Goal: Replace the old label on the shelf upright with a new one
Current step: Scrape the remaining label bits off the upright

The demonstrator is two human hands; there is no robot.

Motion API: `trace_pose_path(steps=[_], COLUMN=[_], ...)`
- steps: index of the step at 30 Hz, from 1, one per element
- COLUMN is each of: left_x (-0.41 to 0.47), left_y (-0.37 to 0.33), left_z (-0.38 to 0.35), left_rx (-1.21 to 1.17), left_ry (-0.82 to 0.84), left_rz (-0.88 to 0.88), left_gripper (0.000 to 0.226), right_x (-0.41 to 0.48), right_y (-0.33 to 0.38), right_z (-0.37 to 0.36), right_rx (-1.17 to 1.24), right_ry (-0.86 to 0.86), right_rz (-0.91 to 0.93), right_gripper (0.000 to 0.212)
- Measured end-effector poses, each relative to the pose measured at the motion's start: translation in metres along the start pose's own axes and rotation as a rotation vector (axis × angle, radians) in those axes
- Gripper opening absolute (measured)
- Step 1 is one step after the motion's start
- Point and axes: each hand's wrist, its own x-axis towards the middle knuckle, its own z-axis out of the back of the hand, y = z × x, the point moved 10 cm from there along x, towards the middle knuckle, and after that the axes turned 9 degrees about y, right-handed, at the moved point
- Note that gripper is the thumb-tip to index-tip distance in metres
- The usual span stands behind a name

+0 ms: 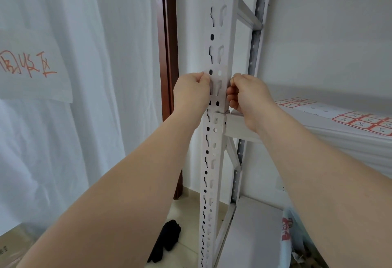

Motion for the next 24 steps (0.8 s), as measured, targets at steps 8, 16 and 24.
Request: trace_pose_path(steps=[8,16,24], left_x=[-0.002,-0.007,-0.005], left_y=[-0.009,-0.017,-0.011], left_z=[0.002,-0.001,-0.001], left_rx=[0.221,0.374,0.363], left_ry=[-0.16,-0.201,-0.131], left_rz=[-0.023,-0.008,-0.128], left_gripper=[0.04,0.037,0.04], right_x=[0.002,0.003,0.0], right_y=[-0.001,0.0,0.001], right_z=[-0.002,-0.003,-0.003], right_rx=[0.004,0.009,0.024], right_ry=[0.028,0.042,0.043], right_rz=[0.007,0.006,0.002], right_gripper=[0.027,0.028,0.027])
